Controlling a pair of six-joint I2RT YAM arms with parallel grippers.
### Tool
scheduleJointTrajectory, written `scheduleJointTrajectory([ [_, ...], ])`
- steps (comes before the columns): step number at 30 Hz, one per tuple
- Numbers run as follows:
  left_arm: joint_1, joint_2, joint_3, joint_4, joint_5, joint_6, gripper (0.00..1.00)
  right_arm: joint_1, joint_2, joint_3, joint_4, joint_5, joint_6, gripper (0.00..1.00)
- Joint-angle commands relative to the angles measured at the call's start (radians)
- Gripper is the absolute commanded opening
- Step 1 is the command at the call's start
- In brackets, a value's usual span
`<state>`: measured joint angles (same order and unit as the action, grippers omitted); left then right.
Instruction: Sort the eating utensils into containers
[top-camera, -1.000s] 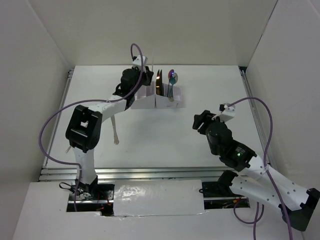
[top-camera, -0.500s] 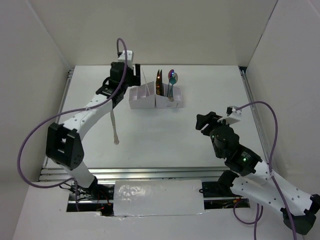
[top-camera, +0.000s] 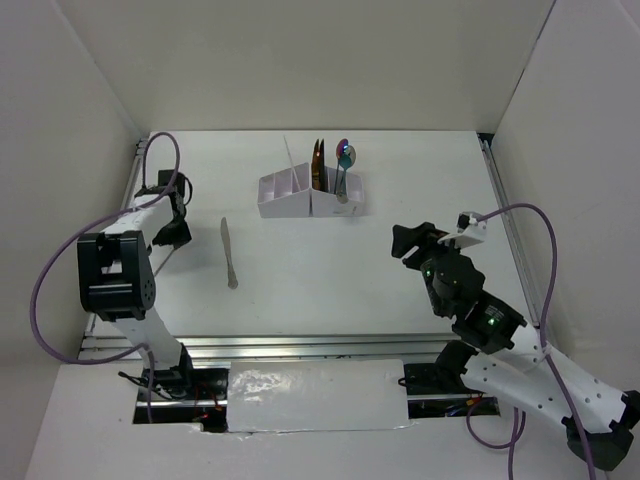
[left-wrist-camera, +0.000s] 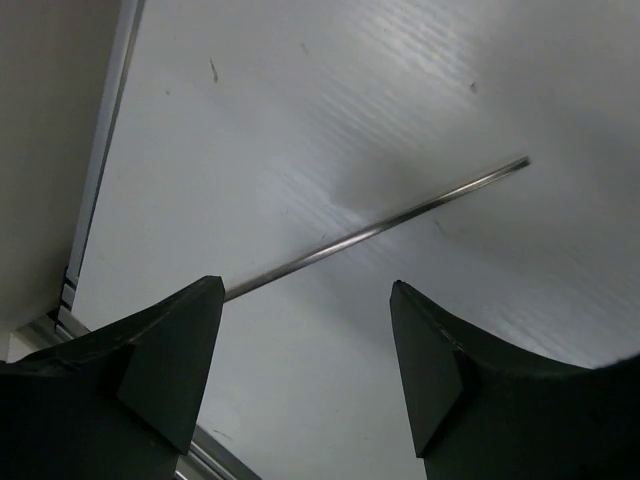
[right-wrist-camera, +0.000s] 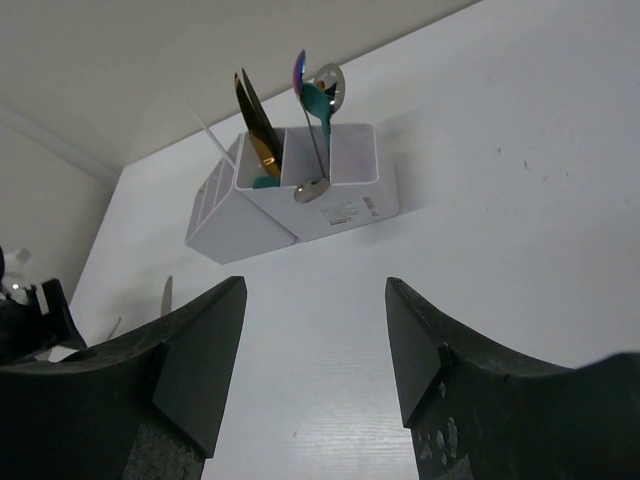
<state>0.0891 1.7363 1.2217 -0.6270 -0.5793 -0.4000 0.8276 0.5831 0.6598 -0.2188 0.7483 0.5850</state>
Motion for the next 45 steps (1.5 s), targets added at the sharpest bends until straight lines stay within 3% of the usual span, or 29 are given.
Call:
scheduleJointTrajectory([
  [1, 0.023, -0.029, -0.005, -0.019, 0.054, 0.000, 0.80, 0.008, -0.016, -0.009, 0.071, 0.020, -0.016, 0.66],
  [9, 0.129, -0.032, -0.062, 0.006, 0.202, 0.107, 0.94, 0.008, -0.023, -0.029, 0.105, 0.023, -0.010, 0.66],
  [14, 0.166, -0.040, -0.090, 0.033, 0.305, 0.167, 0.96, 0.010, -0.009, -0.019, 0.096, 0.025, -0.004, 0.66],
  [21, 0.170, 0.040, -0.068, 0.035, 0.308, 0.201, 0.76, 0.008, -0.005, -0.014, 0.093, 0.022, -0.004, 0.66],
  [31, 0.179, 0.137, -0.047, 0.050, 0.318, 0.213, 0.60, 0.010, 0.029, 0.009, 0.101, 0.011, -0.005, 0.66],
  [34, 0.178, 0.178, -0.013, 0.050, 0.390, 0.219, 0.48, 0.010, 0.026, 0.009, 0.104, 0.010, 0.006, 0.66],
  [35, 0.179, 0.189, 0.007, 0.050, 0.406, 0.220, 0.35, 0.011, 0.026, 0.011, 0.098, 0.010, 0.009, 0.66],
  [37, 0.178, 0.215, 0.025, 0.043, 0.439, 0.221, 0.18, 0.010, 0.026, 0.012, 0.088, 0.017, 0.009, 0.66],
  [41, 0.178, 0.212, 0.038, 0.055, 0.498, 0.213, 0.05, 0.011, 0.023, 0.015, 0.073, 0.033, 0.012, 0.66],
  [45, 0.179, 0.201, 0.064, 0.050, 0.555, 0.213, 0.00, 0.011, 0.032, 0.018, 0.076, 0.030, 0.015, 0.66],
])
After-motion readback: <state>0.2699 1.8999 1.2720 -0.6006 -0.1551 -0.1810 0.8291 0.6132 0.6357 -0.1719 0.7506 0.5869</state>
